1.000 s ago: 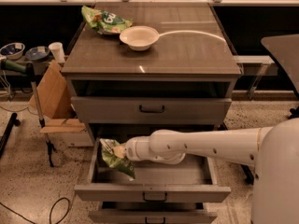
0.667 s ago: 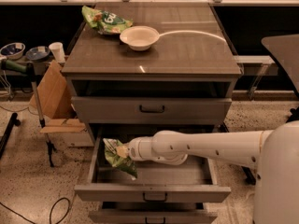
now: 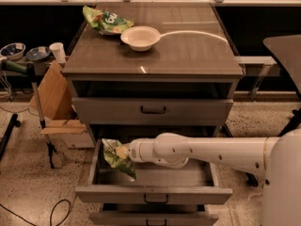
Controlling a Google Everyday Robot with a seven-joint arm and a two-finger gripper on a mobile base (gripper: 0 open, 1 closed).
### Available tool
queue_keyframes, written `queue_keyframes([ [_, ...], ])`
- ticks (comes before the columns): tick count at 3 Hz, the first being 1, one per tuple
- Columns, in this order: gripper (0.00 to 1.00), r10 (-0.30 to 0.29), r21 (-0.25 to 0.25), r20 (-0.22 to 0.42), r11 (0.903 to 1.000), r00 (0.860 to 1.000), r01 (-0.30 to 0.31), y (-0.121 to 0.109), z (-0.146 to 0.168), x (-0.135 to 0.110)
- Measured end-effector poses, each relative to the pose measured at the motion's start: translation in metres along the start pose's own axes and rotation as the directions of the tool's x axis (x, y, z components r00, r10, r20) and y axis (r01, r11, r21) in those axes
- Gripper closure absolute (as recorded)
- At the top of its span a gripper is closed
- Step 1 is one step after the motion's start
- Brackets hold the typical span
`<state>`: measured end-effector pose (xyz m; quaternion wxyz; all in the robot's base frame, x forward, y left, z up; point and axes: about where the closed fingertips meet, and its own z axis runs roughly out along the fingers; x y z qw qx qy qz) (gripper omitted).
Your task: Place green jalapeno chip bag into middle drawer
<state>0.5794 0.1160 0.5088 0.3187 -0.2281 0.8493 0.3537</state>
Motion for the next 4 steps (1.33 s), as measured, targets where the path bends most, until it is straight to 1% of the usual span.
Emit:
queue_keyframes([
  [1, 0.13, 0.002, -0.015, 0.019, 0.9999, 1.0, -0.002, 0.008, 0.001, -0.006],
  [2, 0.0, -0.002, -0.021, 0.027, 0.9998, 1.0, 0.003, 0.012, 0.001, -0.01],
  [3, 0.0, -0.021, -0.045, 0.027, 0.9988, 0.999, 0.022, 0.019, -0.002, -0.015],
  [4, 0.0, -0.021, -0.045, 0.027, 0.9987, 0.999, 0.022, 0.019, -0.002, -0.015],
])
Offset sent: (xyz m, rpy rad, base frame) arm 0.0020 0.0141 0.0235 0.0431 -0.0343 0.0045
